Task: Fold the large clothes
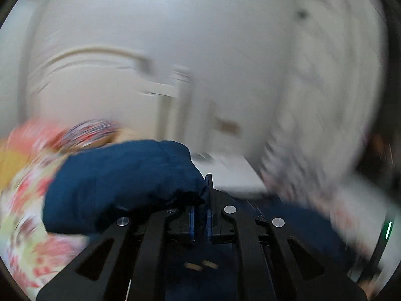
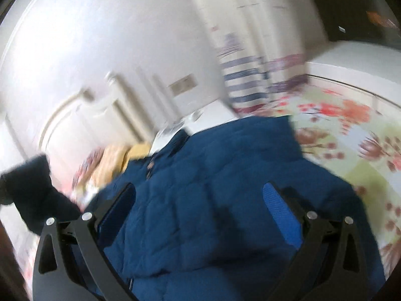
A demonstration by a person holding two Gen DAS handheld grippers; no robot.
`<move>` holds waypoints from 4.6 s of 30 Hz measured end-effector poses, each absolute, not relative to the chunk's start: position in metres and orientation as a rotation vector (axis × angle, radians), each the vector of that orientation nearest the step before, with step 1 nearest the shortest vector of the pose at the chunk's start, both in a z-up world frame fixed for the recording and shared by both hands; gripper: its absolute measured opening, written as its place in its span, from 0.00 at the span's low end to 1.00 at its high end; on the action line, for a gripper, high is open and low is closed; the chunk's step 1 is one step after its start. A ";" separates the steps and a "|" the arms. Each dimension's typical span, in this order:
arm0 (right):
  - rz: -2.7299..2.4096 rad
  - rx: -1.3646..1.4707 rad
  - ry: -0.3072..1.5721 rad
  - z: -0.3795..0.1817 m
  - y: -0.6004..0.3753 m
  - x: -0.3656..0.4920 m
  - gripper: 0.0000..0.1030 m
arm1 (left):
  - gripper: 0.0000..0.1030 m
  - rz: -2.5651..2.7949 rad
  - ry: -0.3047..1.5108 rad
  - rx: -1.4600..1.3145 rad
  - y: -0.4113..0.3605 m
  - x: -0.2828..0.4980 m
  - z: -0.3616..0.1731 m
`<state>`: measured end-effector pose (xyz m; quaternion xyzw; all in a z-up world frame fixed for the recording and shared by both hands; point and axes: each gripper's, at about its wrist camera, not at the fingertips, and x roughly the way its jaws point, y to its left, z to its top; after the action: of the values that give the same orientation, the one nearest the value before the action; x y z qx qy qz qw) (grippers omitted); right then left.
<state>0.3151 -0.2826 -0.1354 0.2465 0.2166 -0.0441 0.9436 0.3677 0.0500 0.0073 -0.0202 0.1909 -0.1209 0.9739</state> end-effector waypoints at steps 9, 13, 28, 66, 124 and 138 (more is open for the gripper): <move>-0.218 0.674 0.444 -0.151 -0.330 0.303 0.98 | 0.14 -0.329 0.696 0.551 -0.133 0.370 -0.150; -0.193 0.627 0.438 -0.147 -0.322 0.306 0.98 | 0.44 -0.366 0.689 0.628 -0.129 0.355 -0.134; -0.104 0.353 0.434 -0.133 -0.275 0.315 0.98 | 0.89 0.030 0.642 -0.131 0.092 0.329 -0.087; 0.070 0.663 0.637 -0.134 -0.302 0.332 0.19 | 0.96 0.124 0.869 -0.107 0.120 0.359 -0.155; -0.119 0.158 0.757 -0.152 -0.275 0.396 0.95 | 0.96 -0.044 0.824 0.099 0.010 0.438 -0.157; -0.056 -0.027 0.830 -0.161 -0.235 0.436 0.98 | 0.96 -0.045 0.823 0.097 0.011 0.438 -0.159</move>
<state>0.4356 -0.2346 -0.1613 -0.0132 0.4031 -0.0273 0.9147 0.4384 0.0108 -0.1589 0.0471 0.3997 -0.0217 0.9152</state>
